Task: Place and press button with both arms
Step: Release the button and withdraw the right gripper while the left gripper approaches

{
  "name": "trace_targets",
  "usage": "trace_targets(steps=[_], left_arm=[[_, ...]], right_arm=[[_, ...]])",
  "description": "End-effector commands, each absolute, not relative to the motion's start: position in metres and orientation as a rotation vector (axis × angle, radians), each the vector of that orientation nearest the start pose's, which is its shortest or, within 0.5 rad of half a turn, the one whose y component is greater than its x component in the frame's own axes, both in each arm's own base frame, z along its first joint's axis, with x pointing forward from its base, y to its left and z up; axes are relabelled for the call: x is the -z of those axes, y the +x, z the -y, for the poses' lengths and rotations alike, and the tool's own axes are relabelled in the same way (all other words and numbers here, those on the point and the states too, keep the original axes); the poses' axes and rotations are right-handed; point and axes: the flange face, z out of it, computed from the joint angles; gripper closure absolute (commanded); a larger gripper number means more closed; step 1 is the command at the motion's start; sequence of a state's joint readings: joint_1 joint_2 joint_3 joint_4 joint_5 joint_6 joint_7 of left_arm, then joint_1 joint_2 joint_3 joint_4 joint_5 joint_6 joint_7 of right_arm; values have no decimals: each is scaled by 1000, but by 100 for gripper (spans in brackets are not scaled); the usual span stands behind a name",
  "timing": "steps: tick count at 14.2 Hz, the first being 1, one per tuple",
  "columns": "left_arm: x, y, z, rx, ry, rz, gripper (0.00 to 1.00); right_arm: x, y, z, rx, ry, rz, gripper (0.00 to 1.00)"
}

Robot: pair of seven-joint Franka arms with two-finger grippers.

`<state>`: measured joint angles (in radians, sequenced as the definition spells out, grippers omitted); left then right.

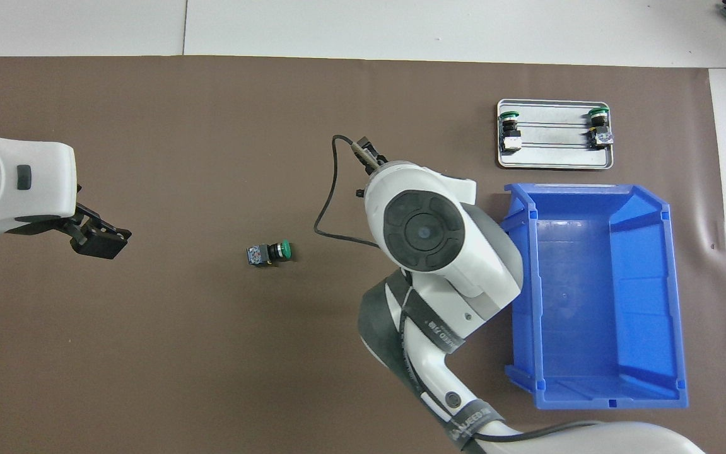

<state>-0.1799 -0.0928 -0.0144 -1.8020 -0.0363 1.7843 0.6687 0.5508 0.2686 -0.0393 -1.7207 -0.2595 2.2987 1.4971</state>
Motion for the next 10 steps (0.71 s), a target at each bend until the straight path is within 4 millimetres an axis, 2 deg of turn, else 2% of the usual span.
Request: trace_targets(steps=[1,3,5,6,8,10], left_arm=[[-566,512,119,222,-2694,-1614,0],[-544,505,133,209,-2576,-1792,0],[-528,497,140,199,-2439,-1968,0],[-517,495,157,216,-2377,-2032,0],[-491,498,171,207,-2364,-2053,0],[-463,502,195,185,-2365,-2070,0]], right_arm=[[-479,589,-245,545,-2938,-896,0],[-504,594,-194,505,-3038,-711,0],[-531,594,-138,427,-3048,-599,0],[-543,590,-111,399,-3078,-513,0],[-570,579,-72,359,-3099,-421,0],[-596,564,-45,325,-3105,-391,0]])
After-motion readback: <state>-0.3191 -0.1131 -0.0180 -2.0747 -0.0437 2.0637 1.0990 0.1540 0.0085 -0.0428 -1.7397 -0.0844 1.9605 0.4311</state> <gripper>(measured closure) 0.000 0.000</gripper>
